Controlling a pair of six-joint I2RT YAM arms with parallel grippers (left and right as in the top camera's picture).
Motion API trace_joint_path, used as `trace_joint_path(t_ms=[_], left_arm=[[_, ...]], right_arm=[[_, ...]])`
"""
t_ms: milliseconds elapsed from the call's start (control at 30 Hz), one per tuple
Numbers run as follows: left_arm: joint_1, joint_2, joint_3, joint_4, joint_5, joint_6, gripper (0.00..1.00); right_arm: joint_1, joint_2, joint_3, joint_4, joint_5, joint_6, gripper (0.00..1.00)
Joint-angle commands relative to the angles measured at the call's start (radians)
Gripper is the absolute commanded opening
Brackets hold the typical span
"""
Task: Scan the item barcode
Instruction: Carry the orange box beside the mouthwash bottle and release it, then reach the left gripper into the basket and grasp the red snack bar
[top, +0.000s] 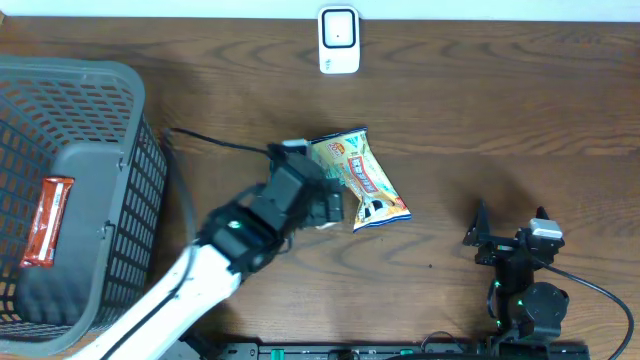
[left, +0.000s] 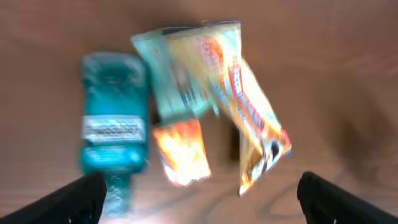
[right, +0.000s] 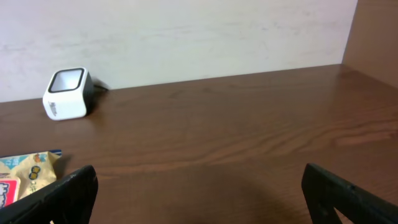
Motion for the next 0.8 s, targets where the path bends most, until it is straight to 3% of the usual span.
trace_joint_path(t_ms=[0,200,333,567,667,767], left_arm=[[0.112,-0.077,0.167,-0.115,-0.083,0.169,0.98],[0.346,-0.1,0.462,-0.328,-0.214,0.245,0.98],[0.599,-0.101,0.591,-0.396,-0.264,0.24,0.98],[0.998,-0.067,0.577,-0.539,-0.264,0.063,0.98],[1.127,-0.025,0.54,-0.542,-0.265,0.062,0.98],[1.235,0.039,0.471,-0.473,-0.265,0.157,0.94]], right_arm=[[0.007,-0.005,-0.002,-0.004,0.005,0.012,0.99],[0.007,-0.005,-0.002,-0.004,0.005,0.012,0.99],[0.007,-0.005,-0.002,-0.004,0.005,0.012,0.99],[0.007,-0.005,-0.002,-0.004,0.005,0.012,0.99],[0.007,-0.005,-0.002,-0.004,0.005,0.012,0.99],[0.007,-0.005,-0.002,-0.004,0.005,0.012,0.99]])
